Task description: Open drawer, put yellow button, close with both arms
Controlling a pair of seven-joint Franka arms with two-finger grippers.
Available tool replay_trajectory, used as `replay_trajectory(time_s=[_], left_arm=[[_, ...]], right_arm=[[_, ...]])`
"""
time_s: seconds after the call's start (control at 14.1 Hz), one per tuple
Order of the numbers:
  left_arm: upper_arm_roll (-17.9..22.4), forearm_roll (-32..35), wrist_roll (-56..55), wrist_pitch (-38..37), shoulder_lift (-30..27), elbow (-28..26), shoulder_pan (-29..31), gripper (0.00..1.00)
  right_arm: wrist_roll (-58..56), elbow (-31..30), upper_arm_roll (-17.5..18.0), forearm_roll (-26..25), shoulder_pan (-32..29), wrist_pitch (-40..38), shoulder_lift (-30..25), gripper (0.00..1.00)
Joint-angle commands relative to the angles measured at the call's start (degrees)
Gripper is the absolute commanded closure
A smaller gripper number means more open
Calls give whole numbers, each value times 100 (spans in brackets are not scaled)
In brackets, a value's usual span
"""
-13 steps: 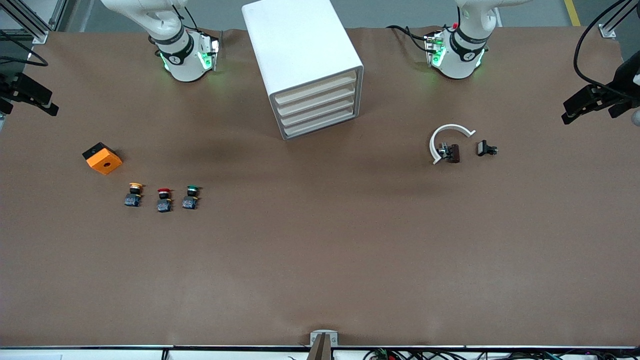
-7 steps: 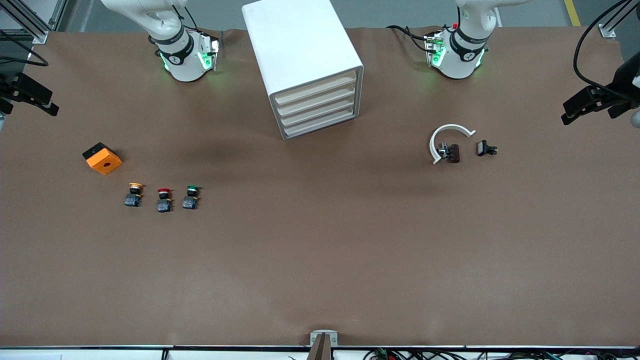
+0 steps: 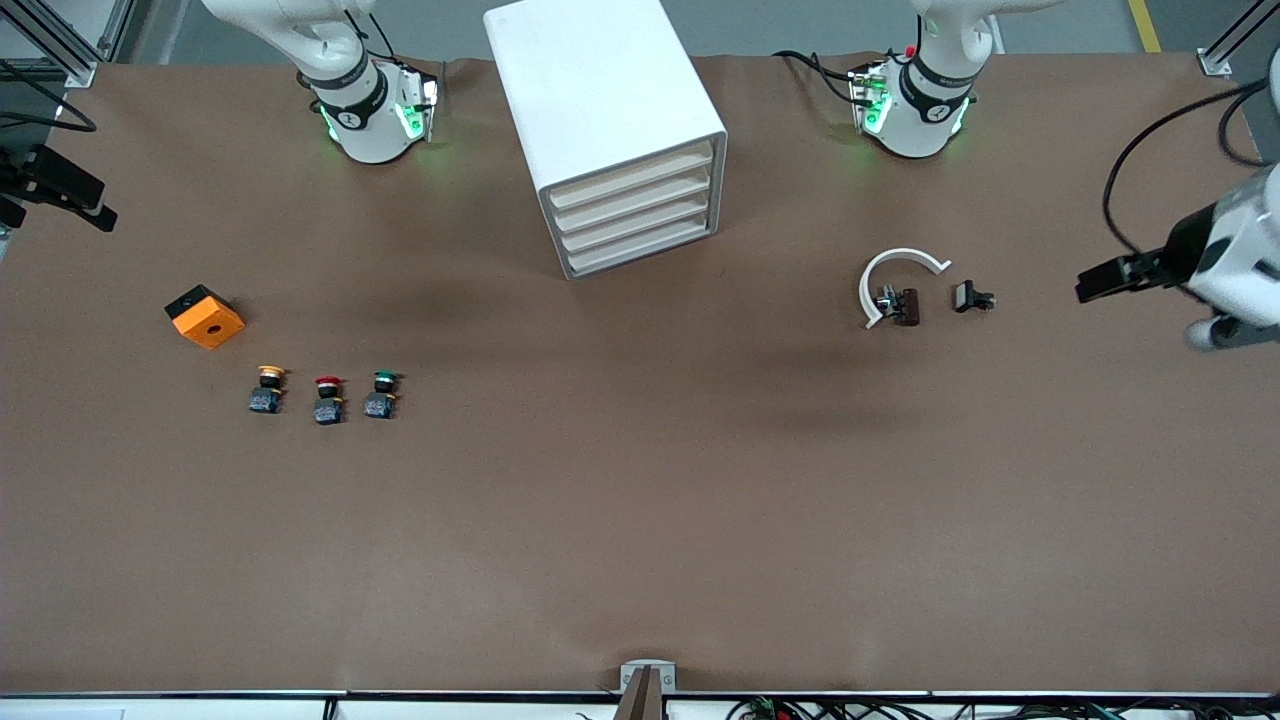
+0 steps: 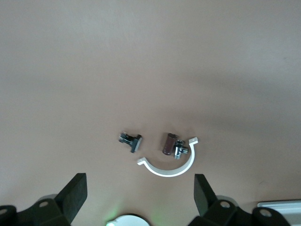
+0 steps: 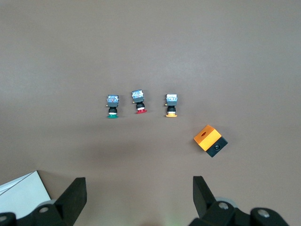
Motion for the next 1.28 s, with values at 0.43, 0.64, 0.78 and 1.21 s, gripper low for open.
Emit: replay_trajectory(time_s=[0.43,0.64,0.78,1.21], left_arm=[[-274,-1135,-3422,-8,1503,245,-589,0],[-274,-1346,-4652,237,1890,254,-1020,0],[-274,-1434,-5391,308,2118,237,-1292,0],[-274,-2057,-7544,273,2391,210,-1698,0]], right_arm=[[-56,-35,90,-91,-70,-26,-70,0],[-56,-35,90,-91,-70,-26,-61,0],[-56,-35,90,-99,-61,-18,-35,0],[-56,-79,81,-91,-105,-18,70,0]])
